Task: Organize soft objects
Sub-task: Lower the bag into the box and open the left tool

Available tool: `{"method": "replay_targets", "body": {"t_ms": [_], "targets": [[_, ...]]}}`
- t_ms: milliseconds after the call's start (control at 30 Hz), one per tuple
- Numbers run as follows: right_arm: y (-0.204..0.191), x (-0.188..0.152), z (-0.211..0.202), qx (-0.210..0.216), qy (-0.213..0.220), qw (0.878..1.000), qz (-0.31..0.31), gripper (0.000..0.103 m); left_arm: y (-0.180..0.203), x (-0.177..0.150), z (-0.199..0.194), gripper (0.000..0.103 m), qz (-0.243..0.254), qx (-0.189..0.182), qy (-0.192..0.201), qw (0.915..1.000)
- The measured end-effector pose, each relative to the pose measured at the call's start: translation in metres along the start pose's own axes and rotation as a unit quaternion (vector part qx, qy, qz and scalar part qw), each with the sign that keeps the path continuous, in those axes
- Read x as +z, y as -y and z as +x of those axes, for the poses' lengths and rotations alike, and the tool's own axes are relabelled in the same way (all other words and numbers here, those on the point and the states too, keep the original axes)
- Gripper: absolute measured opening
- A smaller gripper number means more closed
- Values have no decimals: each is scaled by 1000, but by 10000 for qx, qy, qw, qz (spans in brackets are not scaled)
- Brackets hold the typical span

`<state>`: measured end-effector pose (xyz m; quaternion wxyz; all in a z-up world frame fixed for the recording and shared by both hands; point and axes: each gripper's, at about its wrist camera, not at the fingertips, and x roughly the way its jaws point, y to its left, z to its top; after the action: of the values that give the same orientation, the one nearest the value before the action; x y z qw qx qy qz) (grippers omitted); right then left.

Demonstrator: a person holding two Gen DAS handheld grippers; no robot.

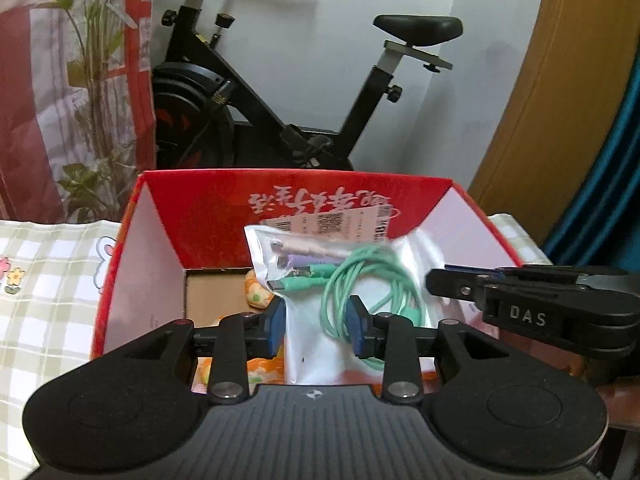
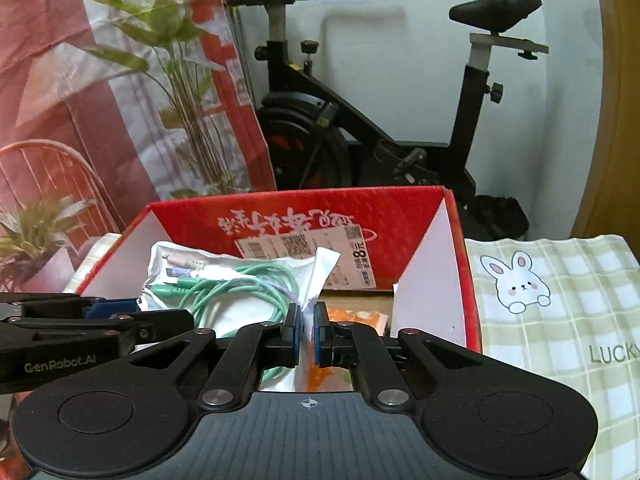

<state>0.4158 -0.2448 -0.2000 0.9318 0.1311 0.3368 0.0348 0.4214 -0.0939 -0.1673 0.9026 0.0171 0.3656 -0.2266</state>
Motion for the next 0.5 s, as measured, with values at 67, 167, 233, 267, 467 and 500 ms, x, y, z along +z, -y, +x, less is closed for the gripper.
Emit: {"method": "replay_targets", "body": {"t_ms": [67, 167, 233, 267, 467, 500], "targets": [[0, -1, -2, -48, 7, 10000, -34, 12, -1, 2, -1, 39, -24, 73, 41, 10000], [-2, -2, -8, -71, 68, 9999, -96, 18, 1, 2, -8, 49, -58, -6, 138, 9999], [-5, -3, -15, -75, 88, 9997, -197, 18, 5, 3, -12, 49, 8, 40, 131, 9999], [-5, -4, -19, -77, 91, 9997, -228, 18, 7, 2, -14, 49, 35, 63, 143, 9999], [-13, -11, -48, -84, 170, 9992, -362, 22, 10, -3, -46, 49, 52, 61, 270, 9996], [-15, -12, -54, -85, 183, 9990, -395, 24, 10, -5, -53, 49, 52, 82, 295, 9995]]}}
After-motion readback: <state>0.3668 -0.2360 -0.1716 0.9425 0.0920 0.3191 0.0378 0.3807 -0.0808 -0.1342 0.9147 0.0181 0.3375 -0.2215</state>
